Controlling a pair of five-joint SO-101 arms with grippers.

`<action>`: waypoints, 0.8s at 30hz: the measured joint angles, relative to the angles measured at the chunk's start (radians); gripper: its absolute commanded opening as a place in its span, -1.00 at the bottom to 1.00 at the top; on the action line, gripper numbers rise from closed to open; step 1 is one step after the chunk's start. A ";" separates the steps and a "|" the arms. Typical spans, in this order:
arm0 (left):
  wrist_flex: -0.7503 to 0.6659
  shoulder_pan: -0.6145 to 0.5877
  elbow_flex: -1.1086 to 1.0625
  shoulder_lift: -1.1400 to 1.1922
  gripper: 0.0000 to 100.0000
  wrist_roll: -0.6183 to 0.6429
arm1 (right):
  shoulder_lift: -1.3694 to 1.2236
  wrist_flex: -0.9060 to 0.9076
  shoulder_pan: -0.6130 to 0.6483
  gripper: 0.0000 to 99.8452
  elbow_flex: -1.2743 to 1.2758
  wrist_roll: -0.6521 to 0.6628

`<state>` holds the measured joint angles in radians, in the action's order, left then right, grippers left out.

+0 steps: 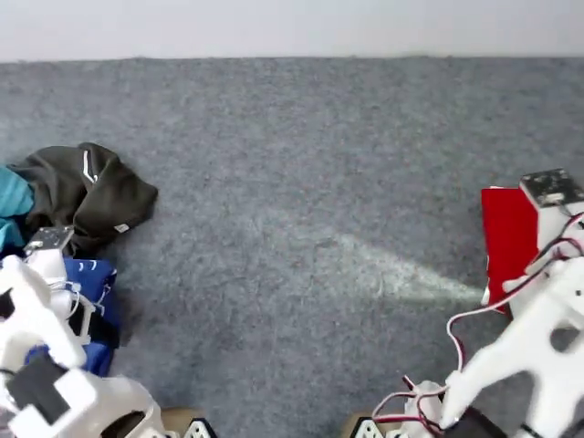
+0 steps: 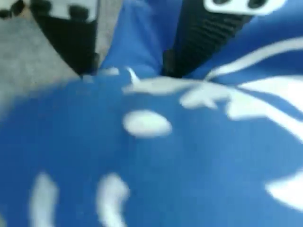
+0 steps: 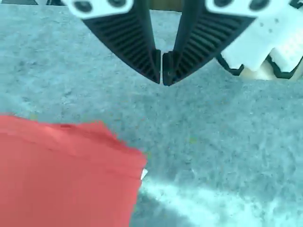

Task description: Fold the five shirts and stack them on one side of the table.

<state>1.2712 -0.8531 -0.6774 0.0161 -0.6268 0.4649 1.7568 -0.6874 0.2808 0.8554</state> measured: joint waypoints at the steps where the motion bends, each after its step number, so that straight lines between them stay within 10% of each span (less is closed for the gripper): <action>1: -0.011 0.000 0.015 0.023 -0.93 0.015 | 0.003 0.000 0.002 -0.98 0.011 0.002; 14: 0.137 0.078 0.282 -0.245 -0.98 0.169 | 0.008 0.000 0.002 -0.98 0.018 -0.101; 24: 0.157 0.555 0.315 -0.749 -0.97 0.322 | 0.008 0.000 0.032 -0.98 0.018 -0.112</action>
<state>1.4277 -0.2977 -0.3629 -0.7327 -0.3046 0.4726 1.7568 -0.6552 0.2992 0.7434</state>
